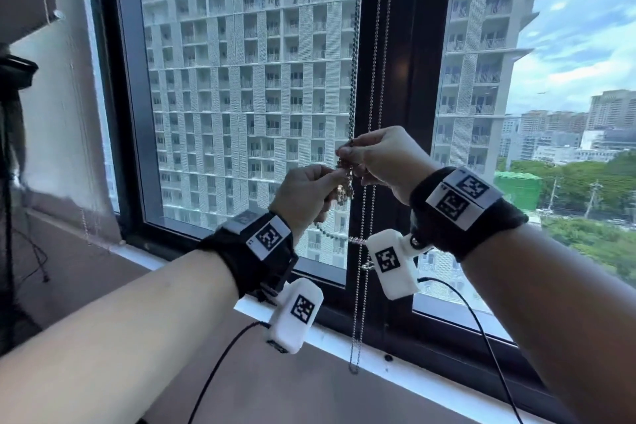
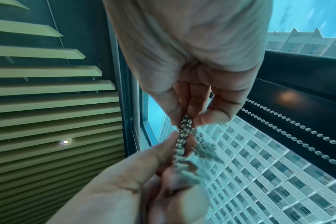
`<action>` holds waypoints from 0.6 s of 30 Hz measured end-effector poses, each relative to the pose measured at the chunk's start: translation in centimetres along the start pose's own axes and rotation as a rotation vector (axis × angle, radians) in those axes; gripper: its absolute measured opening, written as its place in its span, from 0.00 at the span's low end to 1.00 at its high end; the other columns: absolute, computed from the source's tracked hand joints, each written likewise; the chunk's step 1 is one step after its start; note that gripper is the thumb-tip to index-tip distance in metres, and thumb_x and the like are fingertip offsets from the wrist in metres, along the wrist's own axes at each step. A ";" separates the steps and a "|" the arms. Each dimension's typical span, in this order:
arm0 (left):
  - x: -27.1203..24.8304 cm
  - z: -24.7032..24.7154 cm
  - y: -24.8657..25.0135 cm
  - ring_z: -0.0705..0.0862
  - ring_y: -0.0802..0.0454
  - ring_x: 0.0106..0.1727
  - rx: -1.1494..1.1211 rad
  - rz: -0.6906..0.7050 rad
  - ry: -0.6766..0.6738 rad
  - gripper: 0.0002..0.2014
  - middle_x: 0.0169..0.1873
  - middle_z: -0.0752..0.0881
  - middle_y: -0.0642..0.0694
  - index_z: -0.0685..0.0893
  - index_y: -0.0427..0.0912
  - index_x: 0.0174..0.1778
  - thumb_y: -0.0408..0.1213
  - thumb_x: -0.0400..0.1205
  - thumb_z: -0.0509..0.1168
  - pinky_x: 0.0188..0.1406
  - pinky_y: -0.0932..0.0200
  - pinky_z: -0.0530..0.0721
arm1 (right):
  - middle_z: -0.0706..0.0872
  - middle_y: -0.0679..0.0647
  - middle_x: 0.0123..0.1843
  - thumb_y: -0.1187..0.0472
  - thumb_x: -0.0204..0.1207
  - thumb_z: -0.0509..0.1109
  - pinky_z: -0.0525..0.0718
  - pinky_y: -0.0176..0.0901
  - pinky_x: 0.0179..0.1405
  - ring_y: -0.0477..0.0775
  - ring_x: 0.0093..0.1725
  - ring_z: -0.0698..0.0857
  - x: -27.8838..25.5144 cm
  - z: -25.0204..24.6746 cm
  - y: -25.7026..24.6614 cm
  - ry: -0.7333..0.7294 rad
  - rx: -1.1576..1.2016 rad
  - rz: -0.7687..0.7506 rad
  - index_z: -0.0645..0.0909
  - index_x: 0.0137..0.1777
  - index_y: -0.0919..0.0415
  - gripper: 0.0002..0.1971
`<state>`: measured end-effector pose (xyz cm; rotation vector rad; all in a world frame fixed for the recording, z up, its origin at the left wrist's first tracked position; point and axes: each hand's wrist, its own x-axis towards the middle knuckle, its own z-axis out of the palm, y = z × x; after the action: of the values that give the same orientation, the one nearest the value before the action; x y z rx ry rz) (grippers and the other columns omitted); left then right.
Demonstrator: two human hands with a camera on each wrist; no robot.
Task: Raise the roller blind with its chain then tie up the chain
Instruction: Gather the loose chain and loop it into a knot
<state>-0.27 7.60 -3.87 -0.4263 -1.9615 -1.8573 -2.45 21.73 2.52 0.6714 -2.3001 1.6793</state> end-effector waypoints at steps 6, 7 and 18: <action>-1.2 -0.3 -1.8 0.64 0.55 0.22 -0.046 -0.008 0.068 0.09 0.21 0.76 0.54 0.86 0.45 0.46 0.47 0.81 0.66 0.19 0.59 0.62 | 0.90 0.56 0.37 0.63 0.75 0.77 0.84 0.42 0.30 0.48 0.31 0.83 0.3 -0.2 0.5 0.020 0.009 0.002 0.89 0.48 0.67 0.07; -1.5 -0.2 -2.0 0.64 0.56 0.23 -0.060 -0.014 0.076 0.07 0.22 0.76 0.53 0.87 0.47 0.44 0.45 0.82 0.65 0.19 0.60 0.61 | 0.89 0.55 0.35 0.63 0.76 0.77 0.84 0.41 0.30 0.47 0.30 0.82 0.2 -0.3 0.6 0.023 0.011 -0.001 0.89 0.48 0.67 0.07; -3.6 0.7 -4.9 0.57 0.55 0.18 -0.076 -0.063 0.073 0.10 0.17 0.66 0.50 0.90 0.41 0.45 0.44 0.79 0.68 0.18 0.59 0.54 | 0.91 0.49 0.31 0.58 0.76 0.77 0.82 0.40 0.28 0.44 0.27 0.83 -0.1 -0.4 1.9 0.028 -0.003 -0.013 0.90 0.40 0.59 0.06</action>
<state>0.44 8.20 -9.94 -0.3178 -1.8816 -1.9625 -3.29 22.64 1.02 0.6573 -2.2739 1.6686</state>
